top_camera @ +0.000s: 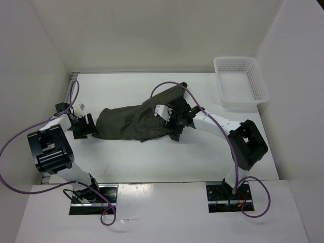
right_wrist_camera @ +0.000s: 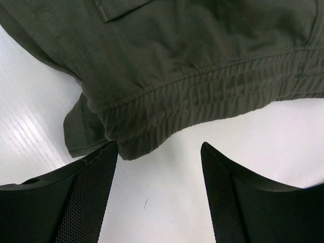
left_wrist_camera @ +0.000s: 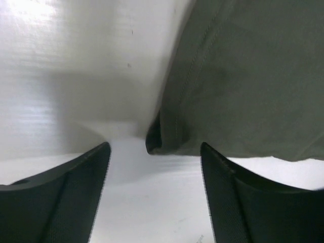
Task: Fold and stack the shorts
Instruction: Flatten the shorts out
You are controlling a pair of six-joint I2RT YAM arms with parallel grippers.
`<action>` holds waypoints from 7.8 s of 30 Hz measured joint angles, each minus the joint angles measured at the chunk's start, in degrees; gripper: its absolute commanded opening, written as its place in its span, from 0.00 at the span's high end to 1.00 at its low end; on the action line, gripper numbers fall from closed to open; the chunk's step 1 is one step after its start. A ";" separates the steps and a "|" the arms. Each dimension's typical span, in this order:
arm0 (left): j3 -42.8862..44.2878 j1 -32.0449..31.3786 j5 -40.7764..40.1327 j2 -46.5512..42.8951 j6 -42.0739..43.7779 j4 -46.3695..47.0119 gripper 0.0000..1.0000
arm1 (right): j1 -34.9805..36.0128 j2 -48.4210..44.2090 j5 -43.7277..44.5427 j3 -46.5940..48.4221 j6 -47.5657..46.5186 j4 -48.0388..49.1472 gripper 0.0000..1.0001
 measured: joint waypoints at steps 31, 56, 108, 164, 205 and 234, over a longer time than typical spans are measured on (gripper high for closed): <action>-1.03 0.90 7.06 -3.32 0.04 3.10 1.00 | 5.33 5.35 4.74 -4.33 -9.57 6.84 0.98; 36.37 4.09 25.11 -31.71 0.02 -8.13 1.00 | 4.87 -20.24 9.11 29.81 -10.12 -8.13 1.00; 68.00 -6.23 9.03 30.56 0.07 -3.10 0.00 | -13.97 52.98 12.81 95.12 36.28 -16.15 0.00; 34.53 -16.63 -15.43 18.73 0.20 -8.76 0.35 | -14.38 12.00 -17.64 4.50 37.59 4.17 1.00; -9.38 -34.01 -33.79 -8.79 0.28 -6.03 1.00 | -14.45 3.21 -19.26 -0.42 21.40 -1.92 1.00; 29.22 -23.06 -13.27 0.96 0.09 -16.13 0.27 | -16.04 -4.28 -20.26 15.98 16.26 -13.11 0.29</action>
